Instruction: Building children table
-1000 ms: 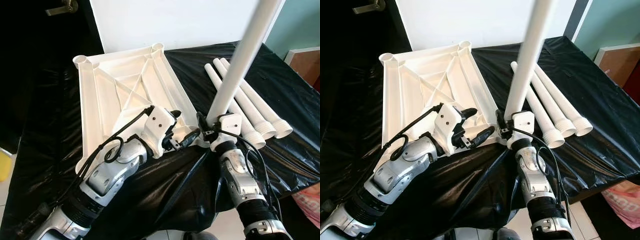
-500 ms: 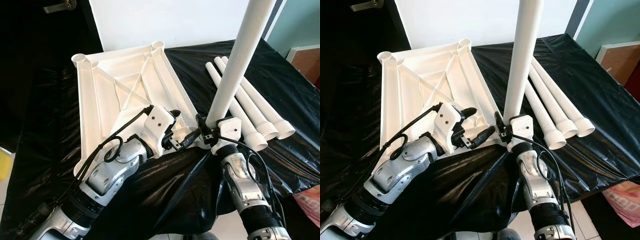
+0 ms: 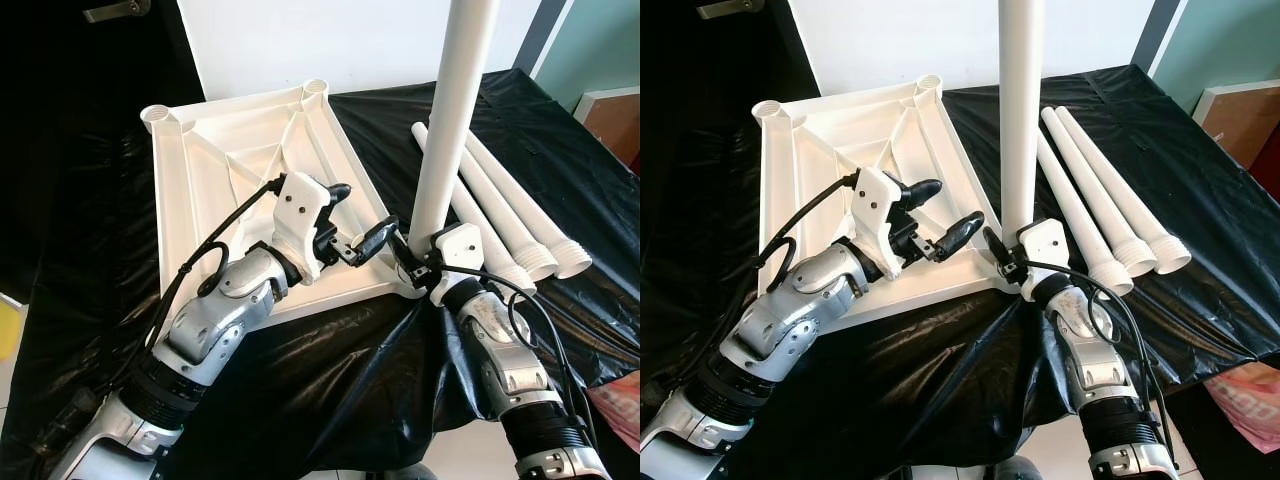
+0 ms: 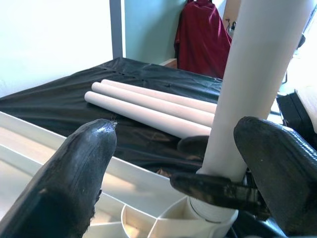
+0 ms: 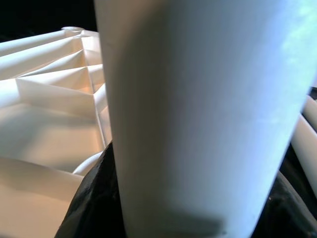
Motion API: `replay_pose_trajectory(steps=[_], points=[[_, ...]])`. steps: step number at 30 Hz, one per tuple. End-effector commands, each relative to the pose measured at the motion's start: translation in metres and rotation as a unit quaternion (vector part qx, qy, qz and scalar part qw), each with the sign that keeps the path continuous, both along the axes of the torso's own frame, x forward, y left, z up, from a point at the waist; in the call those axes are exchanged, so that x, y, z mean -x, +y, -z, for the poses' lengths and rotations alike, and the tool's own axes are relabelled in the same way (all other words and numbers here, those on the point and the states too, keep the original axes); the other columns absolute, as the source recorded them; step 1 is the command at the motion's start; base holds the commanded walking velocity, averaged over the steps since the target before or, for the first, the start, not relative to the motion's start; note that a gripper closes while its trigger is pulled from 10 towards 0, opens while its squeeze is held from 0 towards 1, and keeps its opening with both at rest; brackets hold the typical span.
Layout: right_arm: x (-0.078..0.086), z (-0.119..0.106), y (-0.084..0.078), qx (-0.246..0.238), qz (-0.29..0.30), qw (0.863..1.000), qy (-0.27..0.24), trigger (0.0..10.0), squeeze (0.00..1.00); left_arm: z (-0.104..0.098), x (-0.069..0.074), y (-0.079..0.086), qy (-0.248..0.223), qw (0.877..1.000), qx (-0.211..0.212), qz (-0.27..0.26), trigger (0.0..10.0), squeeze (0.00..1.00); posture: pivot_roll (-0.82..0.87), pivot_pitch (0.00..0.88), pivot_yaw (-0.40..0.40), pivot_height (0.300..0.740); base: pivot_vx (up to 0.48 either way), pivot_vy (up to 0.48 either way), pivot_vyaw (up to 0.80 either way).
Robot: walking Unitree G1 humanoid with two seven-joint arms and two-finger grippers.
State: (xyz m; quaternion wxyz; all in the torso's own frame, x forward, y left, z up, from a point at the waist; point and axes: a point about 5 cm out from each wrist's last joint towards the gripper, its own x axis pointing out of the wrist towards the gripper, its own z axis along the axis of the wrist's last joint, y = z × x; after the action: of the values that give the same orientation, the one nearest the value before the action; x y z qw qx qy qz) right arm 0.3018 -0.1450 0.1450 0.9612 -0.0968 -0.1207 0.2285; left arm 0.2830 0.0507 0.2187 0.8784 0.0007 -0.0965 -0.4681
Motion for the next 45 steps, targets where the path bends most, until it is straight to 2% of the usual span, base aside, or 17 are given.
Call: replay_pose_trajectory(steps=[1, 6, 7, 11, 17, 18, 19, 21, 24, 25, 29, 33, 37, 45], points=[[0.002, 0.001, 0.004, 0.008, -0.026, 1.0, 0.012, 10.0, 0.0, -0.001, 0.013, -0.008, -0.02, 0.986, -0.021, 0.166, 10.0, 0.0, -0.03, 0.109, -0.004, 0.74, 0.0, 0.0, 0.0], [0.002, -0.001, 0.004, 0.013, -0.037, 0.999, 0.017, 10.0, 0.0, -0.004, 0.013, -0.008, -0.02, 0.985, -0.017, 0.172, 10.0, 0.0, -0.03, 0.107, -0.005, 0.74, 0.0, 0.0, 0.0], [0.003, -0.003, 0.005, 0.028, -0.062, 0.997, 0.021, 10.0, 0.0, -0.011, 0.014, -0.01, -0.019, 0.981, -0.006, 0.192, 10.0, 0.0, -0.03, 0.105, -0.008, 0.74, 0.0, 0.0, 0.0], [0.003, -0.005, 0.005, 0.045, -0.088, 0.995, 0.025, 10.0, 0.0, -0.017, 0.017, -0.012, -0.018, 0.976, 0.006, 0.217, 10.0, 0.0, -0.03, 0.105, -0.008, 0.74, 0.0, 0.0, 0.0], [0.004, -0.006, 0.005, 0.045, -0.09, 0.995, 0.027, 10.0, 0.0, -0.017, 0.016, -0.012, -0.017, 0.976, 0.006, 0.217, 10.0, 0.0, -0.03, 0.105, -0.008, 0.74, 0.0, 0.0, 0.0], [-0.001, -0.016, 0.005, 0.068, -0.114, 0.991, 0.018, 10.0, 0.0, -0.03, 0.018, -0.019, -0.034, 0.968, 0.018, 0.248, 10.0, 0.0, -0.03, 0.091, -0.015, 0.74, 0.0, 0.0, 0.0], [-0.001, -0.016, 0.005, 0.068, -0.114, 0.991, 0.018, 10.0, 0.0, -0.03, 0.018, -0.019, -0.034, 0.968, 0.018, 0.248, 10.0, 0.0, -0.03, 0.091, -0.015, 0.74, 0.0, 0.0, 0.0], [-0.007, -0.028, 0.005, 0.098, -0.141, 0.985, 0.005, 10.0, 0.0, -0.045, 0.021, -0.026, -0.057, 0.956, 0.031, 0.285, 10.0, 0.0, -0.03, 0.091, -0.015, 0.74, 0.0, 0.0, 0.0], [-0.01, -0.036, 0.003, 0.101, -0.145, 0.984, -0.004, 10.0, 0.0, -0.047, 0.023, -0.028, -0.063, 0.951, 0.021, 0.301, 10.0, 0.0, -0.03, 0.089, -0.016, 0.74, 0.0, 0.0, 0.0], [-0.01, -0.036, 0.003, 0.101, -0.145, 0.984, -0.004, 10.0, 0.0, -0.047, 0.023, -0.028, -0.063, 0.951, 0.021, 0.301, 10.0, 0.0, -0.03, 0.089, -0.016, 0.74, 0.0, 0.0, 0.0], [-0.016, -0.051, -0.006, 0.071, -0.13, 0.989, -0.02, 10.0, 0.0, -0.034, 0.017, -0.021, -0.065, 0.956, -0.036, 0.284, 10.0, 0.0, -0.03, 0.087, -0.016, 0.74, 0.0, 0.0, 0.0], [-0.017, -0.054, -0.009, 0.068, -0.124, 0.99, -0.021, 10.0, 0.0, -0.031, 0.015, -0.019, -0.065, 0.958, -0.044, 0.276, 10.0, 0.0, -0.03, 0.087, -0.015, 0.74, 0.0, 0.0, 0.0], [-0.02, -0.058, -0.02, 0.059, -0.108, 0.992, -0.023, 10.0, 0.0, -0.024, 0.01, -0.008, -0.055, 0.963, -0.065, 0.256, 10.0, 0.0, -0.03, 0.088, -0.014, 0.74, 0.0, 0.0, 0.0], [-0.021, -0.057, -0.022, 0.049, -0.102, 0.993, -0.018, 10.0, 0.0, -0.023, 0.008, -0.003, -0.058, 0.966, -0.066, 0.242, 10.0, 0.0, -0.03, 0.084, -0.012, 0.74, 0.0, 0.0, 0.0]])
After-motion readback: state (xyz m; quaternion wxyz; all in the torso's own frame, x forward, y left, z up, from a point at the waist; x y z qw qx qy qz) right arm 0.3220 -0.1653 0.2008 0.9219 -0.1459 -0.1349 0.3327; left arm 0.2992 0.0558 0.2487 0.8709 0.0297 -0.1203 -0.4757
